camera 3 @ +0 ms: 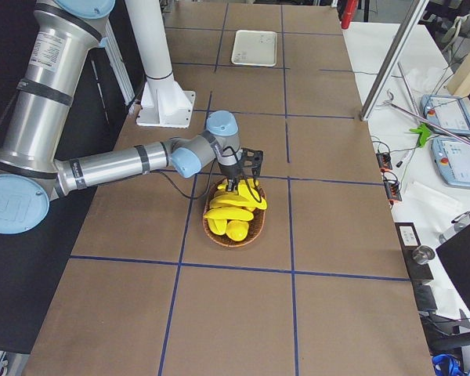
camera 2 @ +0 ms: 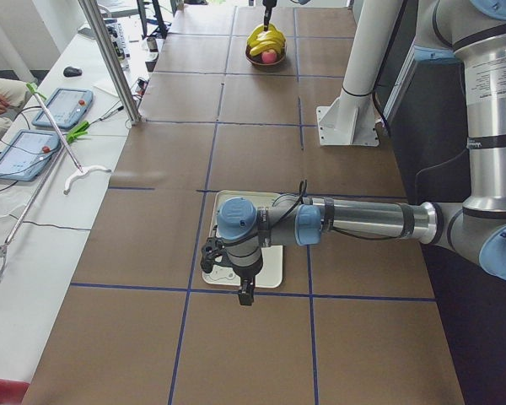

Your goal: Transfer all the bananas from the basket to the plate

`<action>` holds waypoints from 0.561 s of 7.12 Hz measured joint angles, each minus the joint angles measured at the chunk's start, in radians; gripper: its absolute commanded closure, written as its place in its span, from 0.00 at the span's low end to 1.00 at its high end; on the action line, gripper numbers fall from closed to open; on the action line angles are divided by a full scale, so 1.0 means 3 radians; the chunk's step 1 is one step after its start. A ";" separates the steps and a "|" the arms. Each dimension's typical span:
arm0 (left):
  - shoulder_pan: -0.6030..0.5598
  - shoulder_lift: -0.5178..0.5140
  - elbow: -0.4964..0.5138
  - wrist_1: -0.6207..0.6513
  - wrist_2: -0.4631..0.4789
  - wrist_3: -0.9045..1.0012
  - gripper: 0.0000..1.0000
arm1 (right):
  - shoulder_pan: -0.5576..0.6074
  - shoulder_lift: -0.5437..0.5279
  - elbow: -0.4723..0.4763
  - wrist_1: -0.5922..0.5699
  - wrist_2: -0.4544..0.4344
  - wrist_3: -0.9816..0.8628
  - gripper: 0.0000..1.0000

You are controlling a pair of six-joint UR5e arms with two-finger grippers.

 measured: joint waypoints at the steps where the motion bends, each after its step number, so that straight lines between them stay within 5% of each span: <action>1: 0.0073 -0.0011 -0.0128 -0.0001 0.0005 -0.0010 0.00 | 0.0023 0.0029 0.0094 0.0000 0.0012 0.0010 0.99; 4: 0.0165 -0.0374 -0.0284 -0.0295 -0.0155 -0.0168 0.00 | -0.0046 0.0378 0.0156 0.0039 0.0070 0.0047 0.99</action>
